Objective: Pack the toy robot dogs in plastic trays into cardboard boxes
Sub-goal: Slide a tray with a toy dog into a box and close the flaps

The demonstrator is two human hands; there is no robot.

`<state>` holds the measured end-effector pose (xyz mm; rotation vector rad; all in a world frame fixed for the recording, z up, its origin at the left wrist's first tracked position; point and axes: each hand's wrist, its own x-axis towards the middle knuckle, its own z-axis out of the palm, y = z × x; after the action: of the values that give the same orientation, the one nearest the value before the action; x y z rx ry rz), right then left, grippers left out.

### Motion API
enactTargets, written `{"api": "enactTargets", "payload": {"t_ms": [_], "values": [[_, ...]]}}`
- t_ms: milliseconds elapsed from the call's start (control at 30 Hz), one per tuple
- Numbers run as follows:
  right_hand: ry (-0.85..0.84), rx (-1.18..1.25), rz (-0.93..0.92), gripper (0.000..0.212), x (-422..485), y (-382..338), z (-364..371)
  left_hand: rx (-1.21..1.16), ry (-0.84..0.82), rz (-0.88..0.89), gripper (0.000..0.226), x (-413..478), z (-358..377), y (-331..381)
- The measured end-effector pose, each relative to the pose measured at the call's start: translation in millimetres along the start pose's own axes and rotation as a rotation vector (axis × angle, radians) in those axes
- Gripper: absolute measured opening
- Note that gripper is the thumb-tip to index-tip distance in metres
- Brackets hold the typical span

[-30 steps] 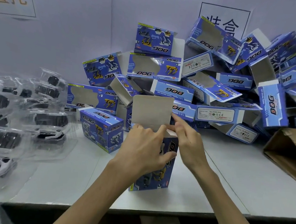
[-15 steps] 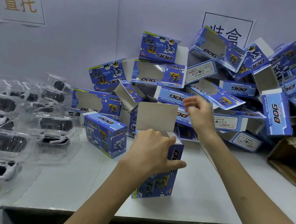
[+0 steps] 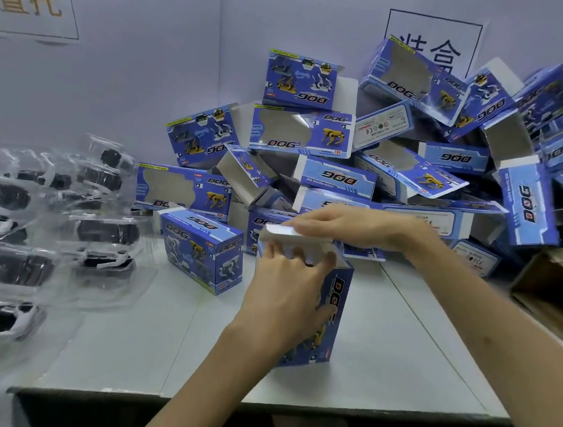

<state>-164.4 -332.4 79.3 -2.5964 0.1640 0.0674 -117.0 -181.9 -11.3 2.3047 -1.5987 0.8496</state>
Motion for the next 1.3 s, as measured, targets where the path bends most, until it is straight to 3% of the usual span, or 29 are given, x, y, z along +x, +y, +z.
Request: {"api": "enactTargets", "payload": {"t_ms": [67, 200, 333, 467, 600, 867, 1100, 1300], "values": [[-0.011, 0.0, -0.08, 0.033, -7.8, 9.2, 16.3, -0.041, 0.044, 0.01, 0.056, -1.6, 0.6, -0.3], [0.2, 0.072, -0.212, 0.03, -12.4, 17.6, 32.3, -0.062, 0.062, 0.02, 0.051, -3.1, 1.2, 0.7], [0.287, 0.061, -0.264, 0.029, -12.3, 20.0, 34.5, -0.164, 0.119, -0.012, 0.044, -9.5, 6.2, -2.2], [0.274, 0.05, -0.248, 0.032, -11.7, 23.6, 35.4, -0.42, 0.287, -0.013, 0.026, -35.2, 15.5, 2.9], [0.252, 0.008, -0.251, 0.033, -11.0, 22.6, 35.5, -0.38, 0.391, -0.053, 0.015, -52.5, 20.1, 12.6], [0.188, -0.048, -0.233, 0.034, -16.2, 17.2, 34.5, -0.372, 0.376, -0.055, 0.017, -53.2, 17.6, 2.4], [0.145, -0.078, -0.194, 0.034, -24.9, 16.4, 39.2, -0.475, 0.487, 0.002, 0.014, -58.3, 28.2, -0.9], [0.144, -0.314, -0.171, 0.056, -38.1, 16.7, 52.9, -0.465, 0.5, -0.032, 0.018, -56.8, 32.5, -1.1]]}}
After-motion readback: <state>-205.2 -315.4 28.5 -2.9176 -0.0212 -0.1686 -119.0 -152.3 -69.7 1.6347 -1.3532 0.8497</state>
